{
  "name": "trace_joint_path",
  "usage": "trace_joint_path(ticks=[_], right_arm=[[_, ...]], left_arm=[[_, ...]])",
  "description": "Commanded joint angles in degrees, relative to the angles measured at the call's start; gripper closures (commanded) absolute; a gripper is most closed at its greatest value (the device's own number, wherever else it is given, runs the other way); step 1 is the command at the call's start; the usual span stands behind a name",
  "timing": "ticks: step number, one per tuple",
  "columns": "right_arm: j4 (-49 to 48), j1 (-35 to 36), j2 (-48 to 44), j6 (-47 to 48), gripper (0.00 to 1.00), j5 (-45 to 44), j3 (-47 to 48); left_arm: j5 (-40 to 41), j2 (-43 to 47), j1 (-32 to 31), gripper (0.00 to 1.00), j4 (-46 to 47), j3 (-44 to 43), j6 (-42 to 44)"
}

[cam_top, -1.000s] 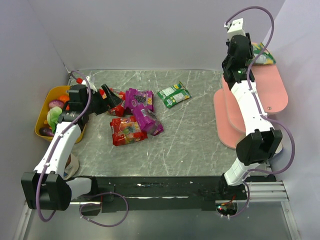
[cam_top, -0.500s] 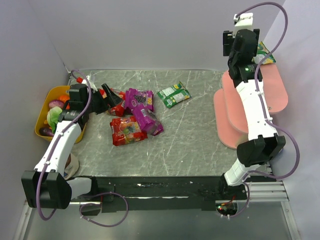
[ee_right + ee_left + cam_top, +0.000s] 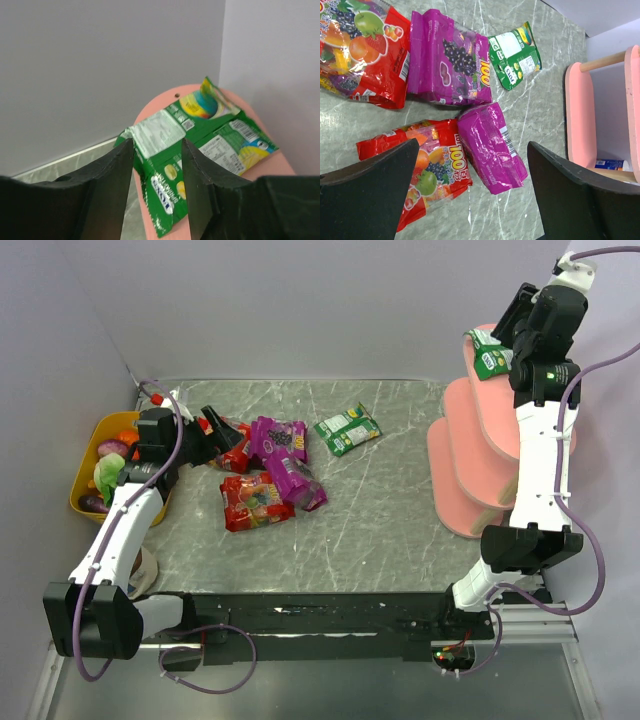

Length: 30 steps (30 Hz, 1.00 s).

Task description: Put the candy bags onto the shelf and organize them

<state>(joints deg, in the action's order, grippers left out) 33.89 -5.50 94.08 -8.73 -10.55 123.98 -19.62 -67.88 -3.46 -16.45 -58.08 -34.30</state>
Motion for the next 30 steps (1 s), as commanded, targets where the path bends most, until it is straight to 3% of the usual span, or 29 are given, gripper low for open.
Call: trace_joint_path(ticks=[1, 7, 23, 30], right_arm=[[2.9, -0.2, 0.0, -5.2, 0.51, 3.1, 0.7], [1.2, -0.6, 0.1, -7.7, 0.51, 3.1, -5.0], [8.3, -0.5, 8.7, -22.5, 0.46, -11.1, -2.0], [7.0, -0.4, 9.6, -25.1, 0.45, -10.9, -3.2]], left_arm=[[0.4, -0.1, 0.0, 0.04, 2.8, -0.5, 0.6], [-0.1, -1.7, 0.0, 0.04, 1.9, -2.2, 2.4], [-2.9, -3.1, 0.0, 0.04, 2.6, -2.4, 1.2], [-2.6, -3.5, 0.0, 0.04, 2.1, -3.1, 1.3]])
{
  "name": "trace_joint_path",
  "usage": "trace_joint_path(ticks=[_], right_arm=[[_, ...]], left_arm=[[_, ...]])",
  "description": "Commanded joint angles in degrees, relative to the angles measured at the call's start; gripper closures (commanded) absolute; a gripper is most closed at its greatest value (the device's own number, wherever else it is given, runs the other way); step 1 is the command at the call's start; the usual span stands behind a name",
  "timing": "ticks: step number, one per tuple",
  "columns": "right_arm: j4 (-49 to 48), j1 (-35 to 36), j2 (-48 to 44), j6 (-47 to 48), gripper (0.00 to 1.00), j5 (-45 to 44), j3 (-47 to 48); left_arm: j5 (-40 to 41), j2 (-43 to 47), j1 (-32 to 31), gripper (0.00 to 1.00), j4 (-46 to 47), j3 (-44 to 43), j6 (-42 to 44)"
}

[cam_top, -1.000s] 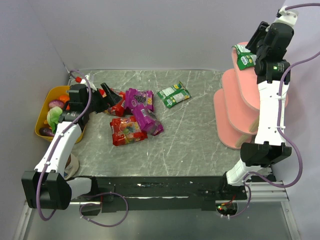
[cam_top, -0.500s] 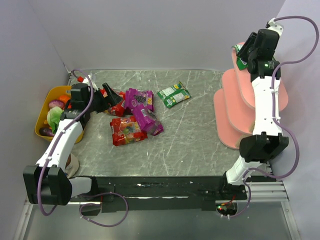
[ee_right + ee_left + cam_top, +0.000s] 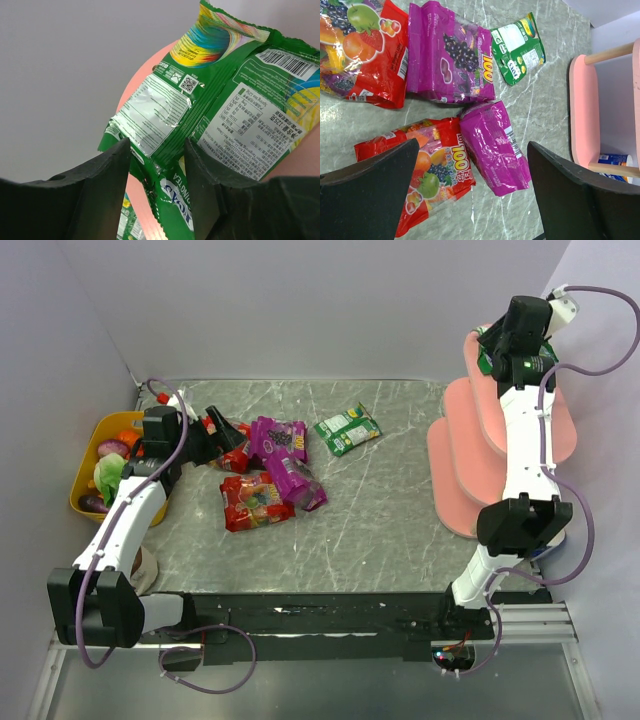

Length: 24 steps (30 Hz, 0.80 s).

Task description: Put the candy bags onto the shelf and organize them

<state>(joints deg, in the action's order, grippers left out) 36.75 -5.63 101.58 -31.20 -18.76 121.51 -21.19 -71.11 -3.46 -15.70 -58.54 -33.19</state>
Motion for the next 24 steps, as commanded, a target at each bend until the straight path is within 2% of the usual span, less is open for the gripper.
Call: trace_joint_path(ticks=[1, 8, 18, 24], right_arm=[[3.5, 0.1, 2.0, -2.5, 0.45, -2.2, -1.1], [-2.4, 2.1, -1.6, 1.5, 0.45, -1.6, -2.5], [-2.7, 2.4, -6.1, 5.4, 0.44, -3.2, -0.1], [-4.3, 4.3, -9.5, 9.6, 0.41, 0.1, -1.4]], left_arm=[[-1.2, -0.3, 0.0, 0.04, 1.5, -2.5, 0.1], [-1.3, -0.3, 0.0, 0.04, 1.7, -2.5, -0.1], [-1.8, -0.3, 0.0, 0.04, 2.2, -2.0, -0.4], [-1.8, -0.3, 0.0, 0.04, 2.0, -2.4, -0.2]])
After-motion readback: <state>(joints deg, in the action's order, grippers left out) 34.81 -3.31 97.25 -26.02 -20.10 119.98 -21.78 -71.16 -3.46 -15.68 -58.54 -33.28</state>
